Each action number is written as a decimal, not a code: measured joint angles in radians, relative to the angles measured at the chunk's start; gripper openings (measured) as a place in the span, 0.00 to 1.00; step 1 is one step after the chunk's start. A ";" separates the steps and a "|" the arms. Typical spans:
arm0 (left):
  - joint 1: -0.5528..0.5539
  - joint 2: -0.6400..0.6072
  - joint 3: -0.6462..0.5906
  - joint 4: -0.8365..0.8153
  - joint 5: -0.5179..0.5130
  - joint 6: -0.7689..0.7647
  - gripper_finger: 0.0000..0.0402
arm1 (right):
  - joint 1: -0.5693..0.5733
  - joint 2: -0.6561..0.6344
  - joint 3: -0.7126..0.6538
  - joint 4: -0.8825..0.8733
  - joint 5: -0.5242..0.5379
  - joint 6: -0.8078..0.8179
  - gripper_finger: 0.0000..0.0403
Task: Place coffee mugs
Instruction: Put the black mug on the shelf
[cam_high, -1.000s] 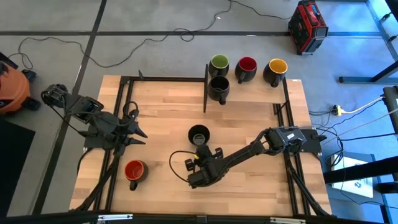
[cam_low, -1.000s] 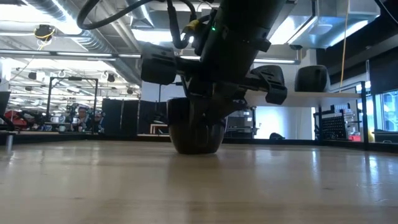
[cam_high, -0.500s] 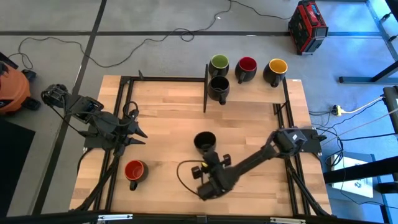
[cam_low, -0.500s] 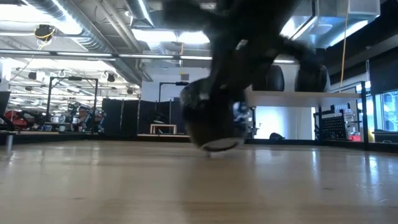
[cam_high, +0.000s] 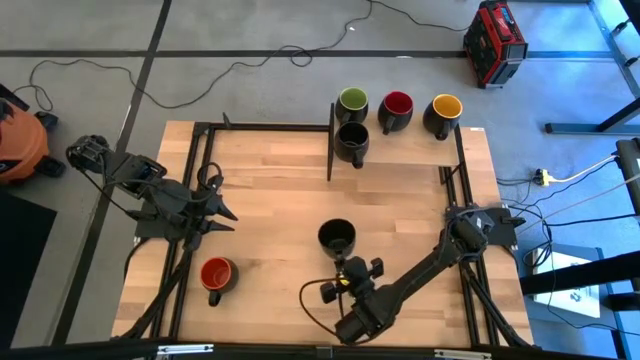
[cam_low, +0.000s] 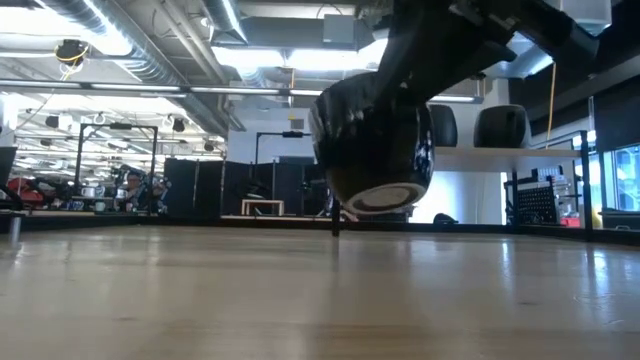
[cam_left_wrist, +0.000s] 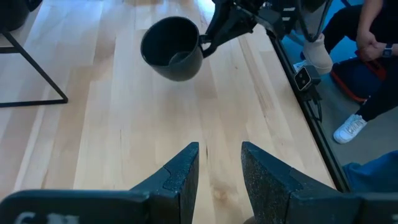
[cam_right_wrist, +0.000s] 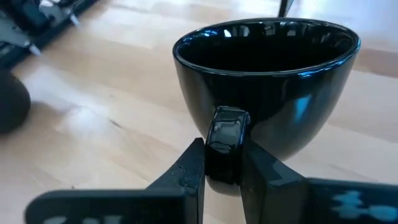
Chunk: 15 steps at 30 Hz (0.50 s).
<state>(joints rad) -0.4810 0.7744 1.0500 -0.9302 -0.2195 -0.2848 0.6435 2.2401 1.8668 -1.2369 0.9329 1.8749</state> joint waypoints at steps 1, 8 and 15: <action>0.000 0.000 0.000 0.000 0.000 0.000 0.29 | 0.002 0.000 0.000 -0.015 0.015 0.012 0.12; 0.000 0.000 0.000 0.004 0.000 -0.001 0.29 | 0.013 -0.066 0.000 -0.206 0.074 0.103 0.12; 0.000 0.000 0.000 0.004 0.000 -0.001 0.29 | 0.019 -0.138 0.000 -0.340 0.093 0.151 0.12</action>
<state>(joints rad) -0.4808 0.7742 1.0500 -0.9261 -0.2199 -0.2858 0.6623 2.1022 1.8664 -1.5772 1.0261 2.0255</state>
